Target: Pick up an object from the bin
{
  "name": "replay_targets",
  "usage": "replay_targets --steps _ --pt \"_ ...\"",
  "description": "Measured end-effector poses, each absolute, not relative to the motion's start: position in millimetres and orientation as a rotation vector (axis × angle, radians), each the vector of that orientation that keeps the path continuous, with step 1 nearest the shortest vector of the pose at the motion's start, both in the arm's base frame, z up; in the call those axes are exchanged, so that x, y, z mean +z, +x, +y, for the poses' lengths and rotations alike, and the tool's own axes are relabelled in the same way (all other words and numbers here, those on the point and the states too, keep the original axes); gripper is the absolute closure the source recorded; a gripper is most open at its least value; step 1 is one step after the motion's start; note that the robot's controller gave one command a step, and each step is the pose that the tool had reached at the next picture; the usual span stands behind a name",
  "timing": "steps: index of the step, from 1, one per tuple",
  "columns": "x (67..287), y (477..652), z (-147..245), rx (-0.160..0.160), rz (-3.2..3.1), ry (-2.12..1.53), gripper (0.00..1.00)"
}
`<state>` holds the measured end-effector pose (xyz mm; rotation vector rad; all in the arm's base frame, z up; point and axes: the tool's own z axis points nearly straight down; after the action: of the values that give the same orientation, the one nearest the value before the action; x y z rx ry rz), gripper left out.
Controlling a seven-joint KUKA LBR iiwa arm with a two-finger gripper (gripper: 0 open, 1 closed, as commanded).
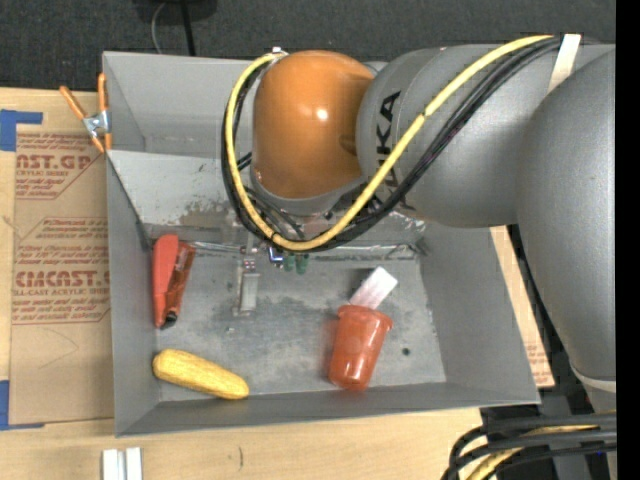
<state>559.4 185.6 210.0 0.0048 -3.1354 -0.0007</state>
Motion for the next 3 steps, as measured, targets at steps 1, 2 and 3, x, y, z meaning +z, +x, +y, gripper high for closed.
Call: replay_targets --steps 1,2,3 --pt "213 559.7 185 -0.001 -3.138 0.004 0.00" --pt "194 557.9 188 -0.004 -3.147 0.138 0.00" --pt "159 524.0 172 -0.003 -3.073 0.636 0.00"
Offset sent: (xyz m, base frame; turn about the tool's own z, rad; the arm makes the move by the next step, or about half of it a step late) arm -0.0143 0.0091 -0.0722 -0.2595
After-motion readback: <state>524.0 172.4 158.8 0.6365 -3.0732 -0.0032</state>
